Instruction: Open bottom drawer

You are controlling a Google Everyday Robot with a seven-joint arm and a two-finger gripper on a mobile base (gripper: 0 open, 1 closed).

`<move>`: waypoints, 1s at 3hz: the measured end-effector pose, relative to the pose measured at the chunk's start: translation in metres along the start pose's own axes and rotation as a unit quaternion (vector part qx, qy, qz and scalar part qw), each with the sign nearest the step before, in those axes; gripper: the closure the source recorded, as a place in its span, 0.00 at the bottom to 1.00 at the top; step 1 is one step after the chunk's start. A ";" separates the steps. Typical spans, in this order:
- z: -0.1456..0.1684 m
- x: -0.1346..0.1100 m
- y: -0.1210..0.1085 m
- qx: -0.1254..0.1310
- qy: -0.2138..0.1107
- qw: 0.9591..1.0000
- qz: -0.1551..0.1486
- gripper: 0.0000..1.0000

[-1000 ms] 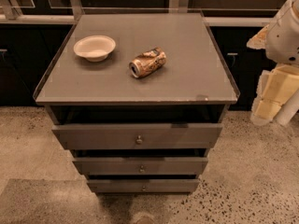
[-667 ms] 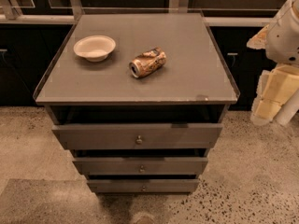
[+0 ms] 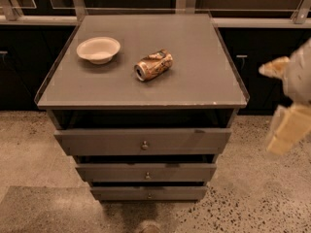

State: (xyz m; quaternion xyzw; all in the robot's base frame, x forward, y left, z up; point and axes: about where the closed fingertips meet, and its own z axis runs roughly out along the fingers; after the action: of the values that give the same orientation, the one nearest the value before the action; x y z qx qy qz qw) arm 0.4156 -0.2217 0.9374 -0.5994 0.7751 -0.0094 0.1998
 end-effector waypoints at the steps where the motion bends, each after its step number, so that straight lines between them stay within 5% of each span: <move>1: 0.068 0.031 0.040 -0.030 -0.076 0.996 0.026 0.00; 2: 0.153 0.069 0.087 -0.058 -0.138 0.985 0.087 0.00; 3: 0.251 0.103 0.142 -0.104 -0.178 0.968 0.146 0.00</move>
Offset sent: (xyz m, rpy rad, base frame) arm -0.0953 -0.0076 -0.3935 0.5405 0.2051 -0.2020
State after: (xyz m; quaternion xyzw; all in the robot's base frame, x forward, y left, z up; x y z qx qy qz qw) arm 0.3439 -0.2211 0.6402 -0.4894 0.8029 0.2072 0.2700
